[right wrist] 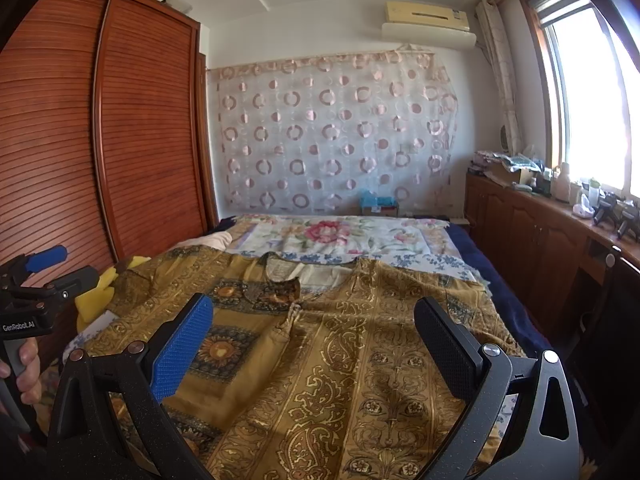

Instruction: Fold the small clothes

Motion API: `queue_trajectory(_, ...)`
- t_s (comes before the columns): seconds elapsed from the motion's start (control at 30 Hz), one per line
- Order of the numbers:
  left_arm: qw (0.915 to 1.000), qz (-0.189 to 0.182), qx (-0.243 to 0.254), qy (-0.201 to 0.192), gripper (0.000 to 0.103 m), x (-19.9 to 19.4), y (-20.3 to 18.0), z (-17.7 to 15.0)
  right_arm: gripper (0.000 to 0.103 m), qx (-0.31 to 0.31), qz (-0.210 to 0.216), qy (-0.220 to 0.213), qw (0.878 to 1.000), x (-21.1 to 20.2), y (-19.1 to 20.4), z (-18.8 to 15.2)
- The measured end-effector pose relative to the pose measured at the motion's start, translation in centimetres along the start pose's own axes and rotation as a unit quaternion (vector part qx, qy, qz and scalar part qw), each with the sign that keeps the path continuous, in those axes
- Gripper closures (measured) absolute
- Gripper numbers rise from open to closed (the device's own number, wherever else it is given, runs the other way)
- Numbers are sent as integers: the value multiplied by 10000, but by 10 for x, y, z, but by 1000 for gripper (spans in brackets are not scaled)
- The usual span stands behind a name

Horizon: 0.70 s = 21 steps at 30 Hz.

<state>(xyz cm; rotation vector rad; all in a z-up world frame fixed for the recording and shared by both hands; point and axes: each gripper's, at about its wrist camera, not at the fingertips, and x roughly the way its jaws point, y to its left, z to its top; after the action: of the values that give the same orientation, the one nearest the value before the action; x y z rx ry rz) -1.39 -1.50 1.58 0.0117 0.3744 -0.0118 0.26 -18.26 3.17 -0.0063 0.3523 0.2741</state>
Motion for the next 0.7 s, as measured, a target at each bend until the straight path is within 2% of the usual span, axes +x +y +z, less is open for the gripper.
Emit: queue_trajectory(0.7,10000,7,13,-9,0,-2,9,4,1,13,4,-3,10000,-1,0,0)
